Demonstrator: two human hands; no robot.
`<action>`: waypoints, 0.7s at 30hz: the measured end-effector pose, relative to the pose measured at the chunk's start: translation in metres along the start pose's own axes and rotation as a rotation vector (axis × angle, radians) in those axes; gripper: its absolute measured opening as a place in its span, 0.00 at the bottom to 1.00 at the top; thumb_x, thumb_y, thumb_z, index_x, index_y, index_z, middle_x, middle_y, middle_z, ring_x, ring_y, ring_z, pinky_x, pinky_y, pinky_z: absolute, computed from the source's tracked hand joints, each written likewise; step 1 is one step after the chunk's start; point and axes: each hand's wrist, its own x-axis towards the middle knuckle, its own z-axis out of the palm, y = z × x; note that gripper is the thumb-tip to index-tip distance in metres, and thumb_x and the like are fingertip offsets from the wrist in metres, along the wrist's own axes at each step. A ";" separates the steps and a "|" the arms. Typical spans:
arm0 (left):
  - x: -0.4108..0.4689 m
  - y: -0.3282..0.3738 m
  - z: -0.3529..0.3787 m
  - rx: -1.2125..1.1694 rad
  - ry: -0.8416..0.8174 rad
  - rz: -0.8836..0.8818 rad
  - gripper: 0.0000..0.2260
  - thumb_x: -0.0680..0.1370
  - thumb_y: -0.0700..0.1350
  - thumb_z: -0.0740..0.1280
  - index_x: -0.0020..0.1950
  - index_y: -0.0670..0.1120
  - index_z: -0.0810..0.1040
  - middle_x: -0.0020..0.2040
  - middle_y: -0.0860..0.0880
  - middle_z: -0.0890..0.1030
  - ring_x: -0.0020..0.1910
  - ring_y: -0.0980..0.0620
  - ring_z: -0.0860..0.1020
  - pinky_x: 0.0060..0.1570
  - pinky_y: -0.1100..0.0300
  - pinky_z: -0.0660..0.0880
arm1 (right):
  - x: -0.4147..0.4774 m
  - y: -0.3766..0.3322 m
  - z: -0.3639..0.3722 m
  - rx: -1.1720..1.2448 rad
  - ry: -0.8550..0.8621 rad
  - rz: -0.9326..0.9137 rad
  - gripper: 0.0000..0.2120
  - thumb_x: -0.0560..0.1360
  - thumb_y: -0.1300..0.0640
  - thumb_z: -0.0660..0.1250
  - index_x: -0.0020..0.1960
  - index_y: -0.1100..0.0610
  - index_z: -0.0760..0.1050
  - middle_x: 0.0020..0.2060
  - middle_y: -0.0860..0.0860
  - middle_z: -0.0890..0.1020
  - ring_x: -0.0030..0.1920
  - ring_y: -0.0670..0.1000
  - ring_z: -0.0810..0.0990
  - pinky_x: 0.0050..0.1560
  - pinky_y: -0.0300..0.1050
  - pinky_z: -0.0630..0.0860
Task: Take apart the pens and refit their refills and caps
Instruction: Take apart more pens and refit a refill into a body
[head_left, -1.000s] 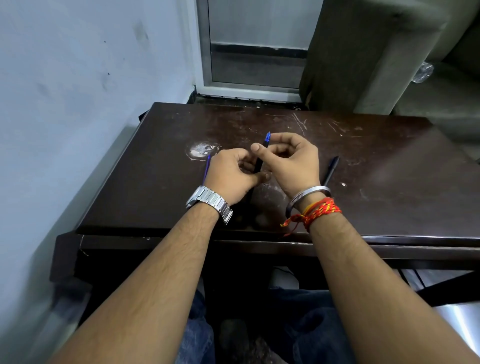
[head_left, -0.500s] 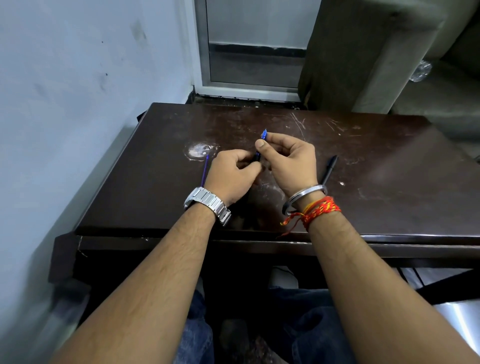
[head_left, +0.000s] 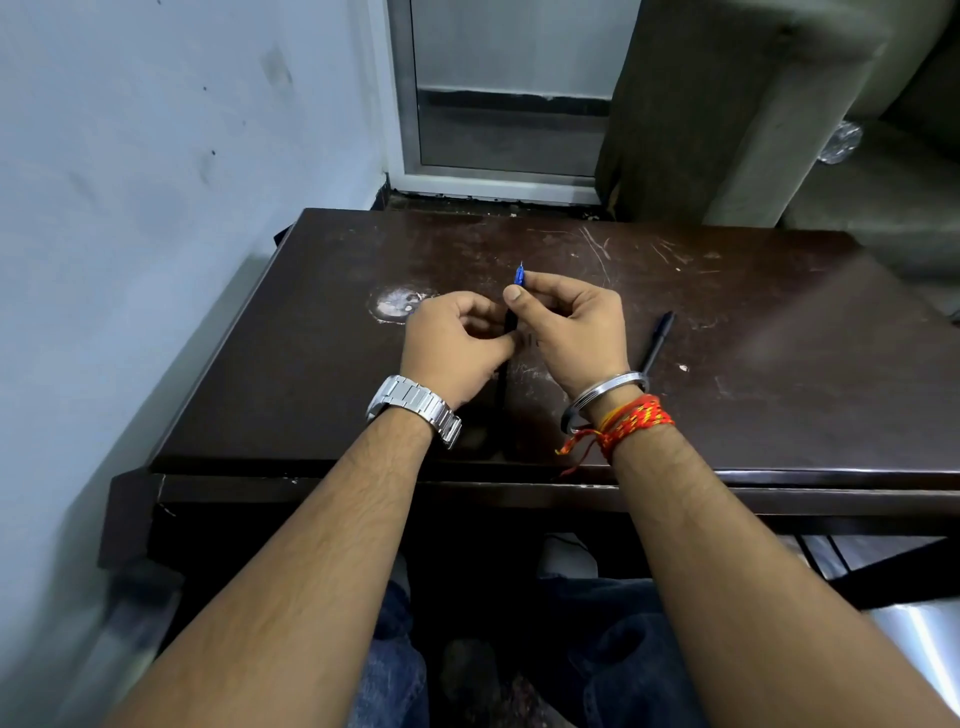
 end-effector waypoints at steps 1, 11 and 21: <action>0.000 -0.001 -0.001 0.017 0.029 0.000 0.10 0.62 0.48 0.79 0.38 0.52 0.80 0.35 0.52 0.84 0.35 0.53 0.82 0.40 0.52 0.83 | 0.000 0.001 0.000 -0.008 0.002 0.000 0.10 0.72 0.60 0.75 0.52 0.59 0.83 0.37 0.47 0.85 0.36 0.38 0.82 0.40 0.36 0.79; 0.002 -0.002 0.001 0.013 -0.068 -0.042 0.06 0.64 0.46 0.76 0.39 0.51 0.83 0.36 0.50 0.85 0.36 0.50 0.84 0.42 0.46 0.83 | 0.003 0.005 0.001 -0.052 0.037 0.001 0.09 0.71 0.56 0.75 0.50 0.56 0.85 0.32 0.41 0.82 0.34 0.39 0.80 0.43 0.43 0.81; 0.001 0.000 0.004 -0.007 -0.082 -0.058 0.05 0.66 0.43 0.74 0.41 0.50 0.84 0.37 0.48 0.86 0.39 0.50 0.85 0.44 0.45 0.83 | 0.004 0.004 0.001 -0.073 0.061 0.002 0.08 0.72 0.55 0.75 0.50 0.55 0.85 0.35 0.43 0.84 0.39 0.41 0.83 0.46 0.40 0.81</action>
